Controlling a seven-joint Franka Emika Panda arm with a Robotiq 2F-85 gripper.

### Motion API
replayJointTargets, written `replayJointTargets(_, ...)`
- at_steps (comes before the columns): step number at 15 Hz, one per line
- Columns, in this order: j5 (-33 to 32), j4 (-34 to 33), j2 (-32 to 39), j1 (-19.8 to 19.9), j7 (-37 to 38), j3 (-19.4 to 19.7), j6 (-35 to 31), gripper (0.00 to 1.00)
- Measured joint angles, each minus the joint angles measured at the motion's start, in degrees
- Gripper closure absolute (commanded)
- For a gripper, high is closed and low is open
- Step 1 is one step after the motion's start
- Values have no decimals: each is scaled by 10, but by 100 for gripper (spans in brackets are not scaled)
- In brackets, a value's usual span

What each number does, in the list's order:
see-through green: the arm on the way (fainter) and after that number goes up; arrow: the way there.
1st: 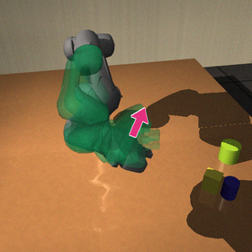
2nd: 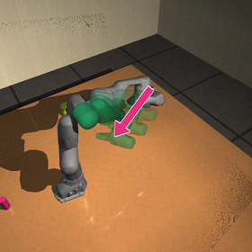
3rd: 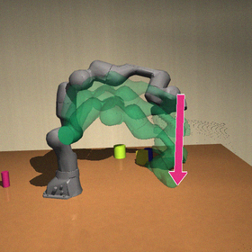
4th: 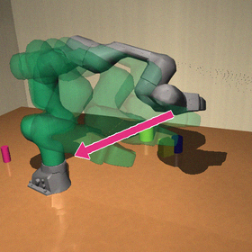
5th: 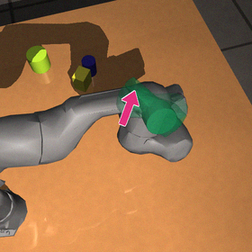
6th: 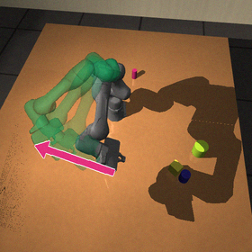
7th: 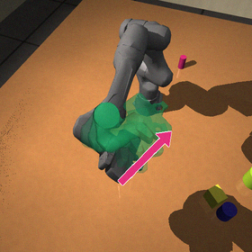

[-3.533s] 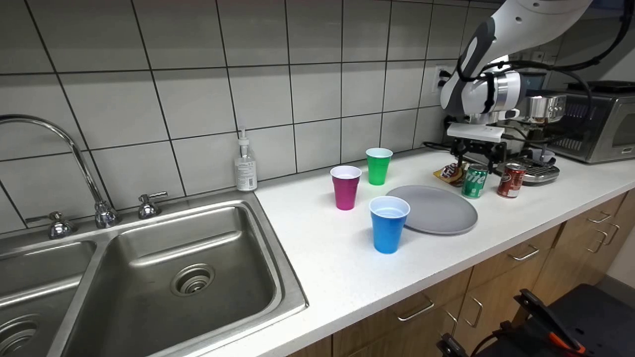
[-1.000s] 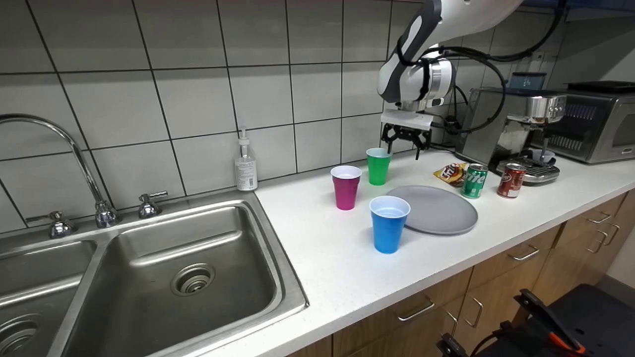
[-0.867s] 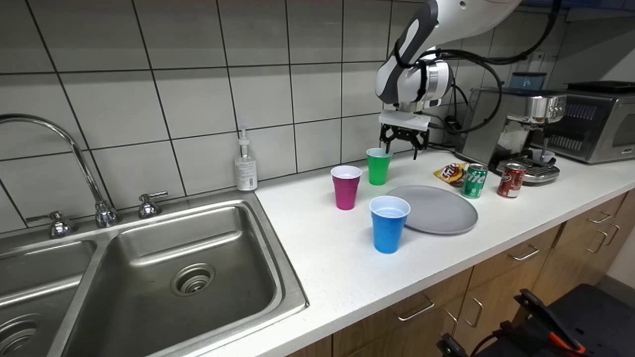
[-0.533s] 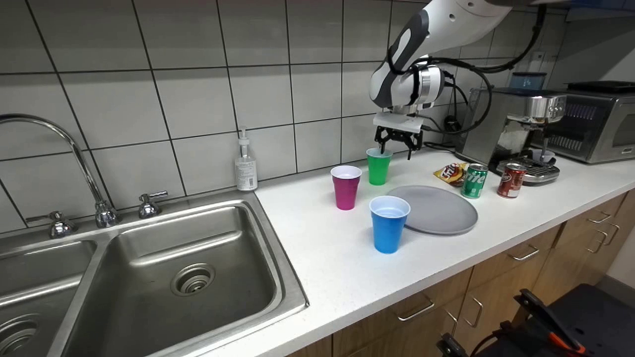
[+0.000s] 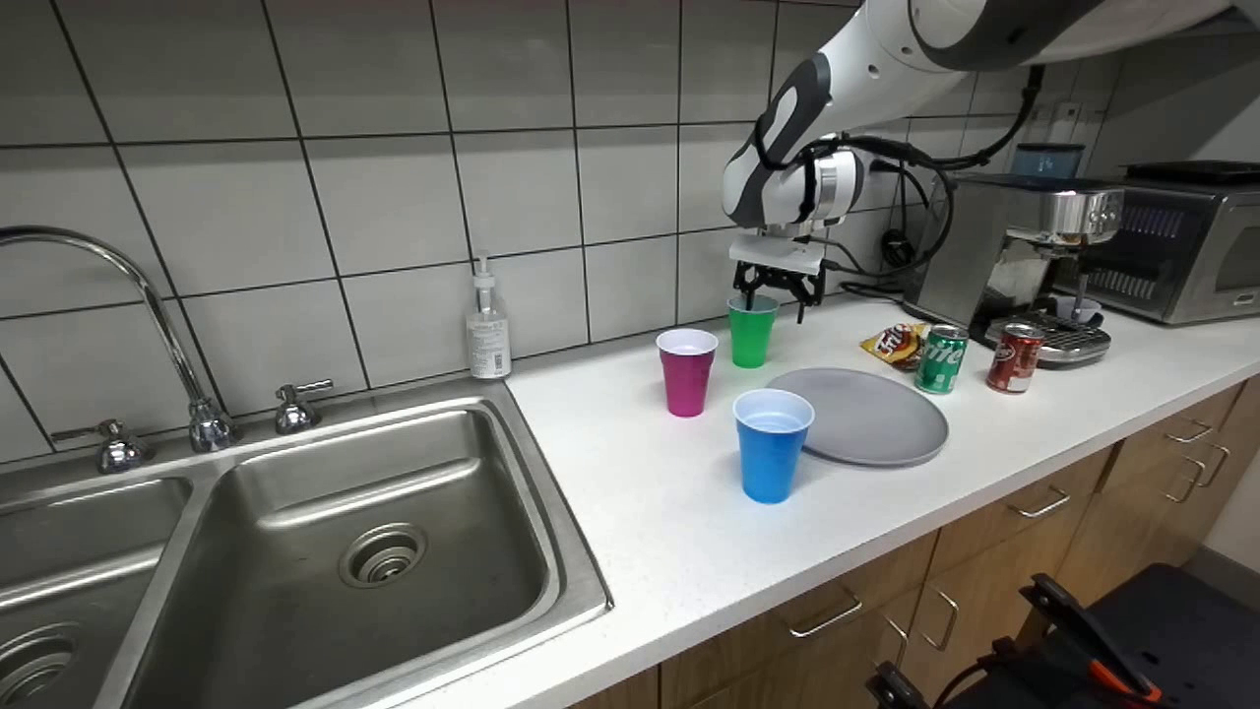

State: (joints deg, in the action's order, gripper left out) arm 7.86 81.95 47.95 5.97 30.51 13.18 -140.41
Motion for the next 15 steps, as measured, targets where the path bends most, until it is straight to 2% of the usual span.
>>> replayJointTargets(9, 0, -24, 17, 2, 0, 0, 7, 95)
replayJointTargets(10, 0, -25, 17, 2, 0, 0, 7, 100)
replayJointTargets(15, 0, -29, 17, 2, 0, 0, 7, 99)
